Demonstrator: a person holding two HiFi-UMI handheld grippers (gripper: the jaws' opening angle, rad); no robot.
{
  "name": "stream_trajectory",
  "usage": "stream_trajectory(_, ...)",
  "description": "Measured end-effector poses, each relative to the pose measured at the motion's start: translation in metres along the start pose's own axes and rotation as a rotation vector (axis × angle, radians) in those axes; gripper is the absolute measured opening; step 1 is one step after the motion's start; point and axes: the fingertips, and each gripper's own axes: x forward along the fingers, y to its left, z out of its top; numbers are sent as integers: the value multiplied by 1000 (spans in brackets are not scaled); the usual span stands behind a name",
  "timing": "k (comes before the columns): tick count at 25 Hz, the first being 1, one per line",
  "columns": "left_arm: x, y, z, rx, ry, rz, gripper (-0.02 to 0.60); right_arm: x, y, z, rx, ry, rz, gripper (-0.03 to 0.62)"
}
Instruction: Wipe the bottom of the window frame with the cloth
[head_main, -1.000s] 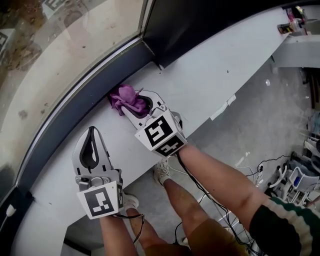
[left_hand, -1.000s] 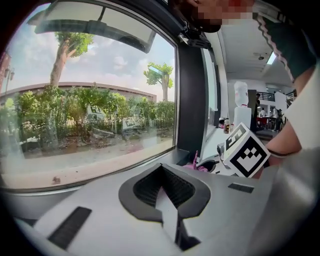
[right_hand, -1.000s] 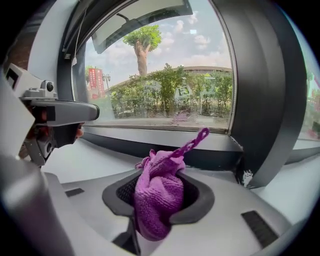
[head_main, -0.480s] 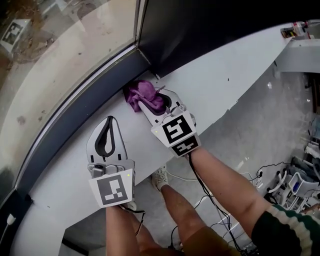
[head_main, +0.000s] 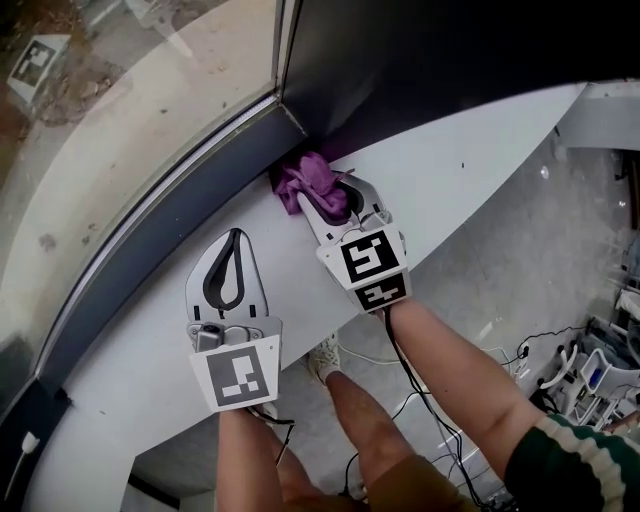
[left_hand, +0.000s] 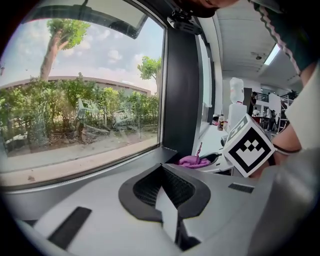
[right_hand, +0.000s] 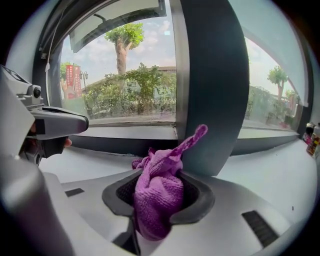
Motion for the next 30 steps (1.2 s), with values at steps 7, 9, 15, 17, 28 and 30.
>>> stream_trajectory(7, 1, 2, -8, -5, 31, 0, 3, 3, 0, -5, 39, -5, 12, 150)
stream_trajectory(9, 0, 2, -10, -12, 34, 2, 3, 3, 1, -6, 24, 0, 16, 150)
stream_trajectory(15, -5, -5, -13, -21, 38, -23, 3, -2, 7, -12, -18, 9, 31, 150)
stream_trajectory(17, -8, -13, -14, -18, 42, -39, 3, -7, 9, -17, -14, 14, 41, 152)
stream_trajectory(28, -18, -68, -27, 35, 81, -133, 3, -46, 8, -52, 17, 45, 49, 152)
stream_trajectory(30, -19, -75, -32, 25, 92, -145, 3, -53, 9, -60, 18, 50, 54, 150)
